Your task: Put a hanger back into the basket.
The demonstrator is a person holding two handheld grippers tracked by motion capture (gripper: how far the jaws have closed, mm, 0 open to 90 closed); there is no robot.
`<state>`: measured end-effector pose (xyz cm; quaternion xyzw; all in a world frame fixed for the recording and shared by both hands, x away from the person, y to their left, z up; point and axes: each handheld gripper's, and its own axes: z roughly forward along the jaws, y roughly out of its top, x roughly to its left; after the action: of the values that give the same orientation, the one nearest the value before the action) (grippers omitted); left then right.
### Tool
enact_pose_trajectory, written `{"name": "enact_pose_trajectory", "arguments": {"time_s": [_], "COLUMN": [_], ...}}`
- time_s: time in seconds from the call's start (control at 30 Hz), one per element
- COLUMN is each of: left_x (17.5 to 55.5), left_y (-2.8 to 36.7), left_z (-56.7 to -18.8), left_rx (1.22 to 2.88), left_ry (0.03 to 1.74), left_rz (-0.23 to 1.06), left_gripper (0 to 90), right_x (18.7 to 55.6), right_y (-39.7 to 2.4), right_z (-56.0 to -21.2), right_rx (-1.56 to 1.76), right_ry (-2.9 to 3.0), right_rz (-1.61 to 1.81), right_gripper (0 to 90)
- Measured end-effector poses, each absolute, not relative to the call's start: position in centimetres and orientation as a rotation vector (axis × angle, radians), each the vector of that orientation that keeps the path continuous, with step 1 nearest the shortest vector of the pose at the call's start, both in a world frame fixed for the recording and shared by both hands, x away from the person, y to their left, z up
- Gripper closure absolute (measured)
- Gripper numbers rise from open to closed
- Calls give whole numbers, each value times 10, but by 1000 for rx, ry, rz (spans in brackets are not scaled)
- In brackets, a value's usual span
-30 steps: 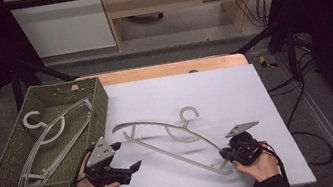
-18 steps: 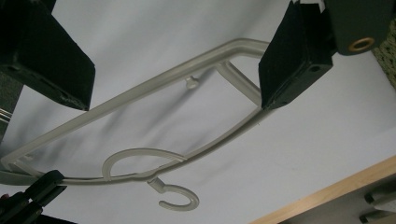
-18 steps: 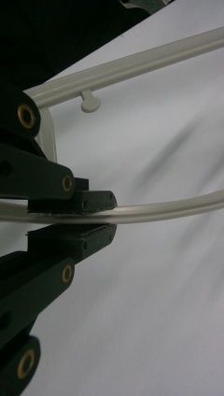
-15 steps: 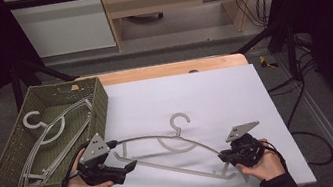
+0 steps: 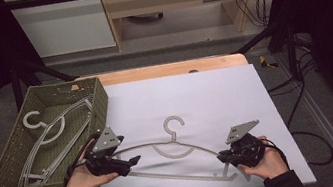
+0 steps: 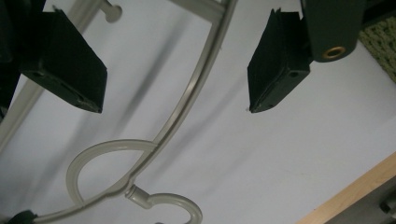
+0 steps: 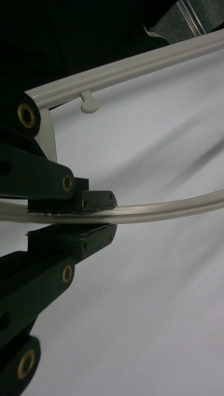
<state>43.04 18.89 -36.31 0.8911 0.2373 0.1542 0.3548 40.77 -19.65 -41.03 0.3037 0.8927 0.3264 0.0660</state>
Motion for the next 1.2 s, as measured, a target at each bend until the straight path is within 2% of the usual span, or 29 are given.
{"name": "enact_pose_trajectory", "arguments": {"time_s": [0.1,0.3,0.57,0.83,1.2], "left_x": [437,446,447,439,416], "left_y": [181,167,163,166,167], "left_z": [-370,-385,-396,-399,-398], "left_rx": [2376,2523,2597,2617,2553], "left_ry": [588,557,576,524,463], "left_rz": [398,349,311,286,292], "left_gripper": [276,494,735,774,817], "right_x": [406,405,404,405,409], "right_y": [-195,-194,-193,-192,-201], "right_z": [-411,-412,-413,-415,-415], "right_rx": [899,869,835,805,881], "right_ry": [2702,2724,2730,2740,2676], "right_rz": [986,976,968,967,977], "right_gripper": [834,834,833,825,774]}}
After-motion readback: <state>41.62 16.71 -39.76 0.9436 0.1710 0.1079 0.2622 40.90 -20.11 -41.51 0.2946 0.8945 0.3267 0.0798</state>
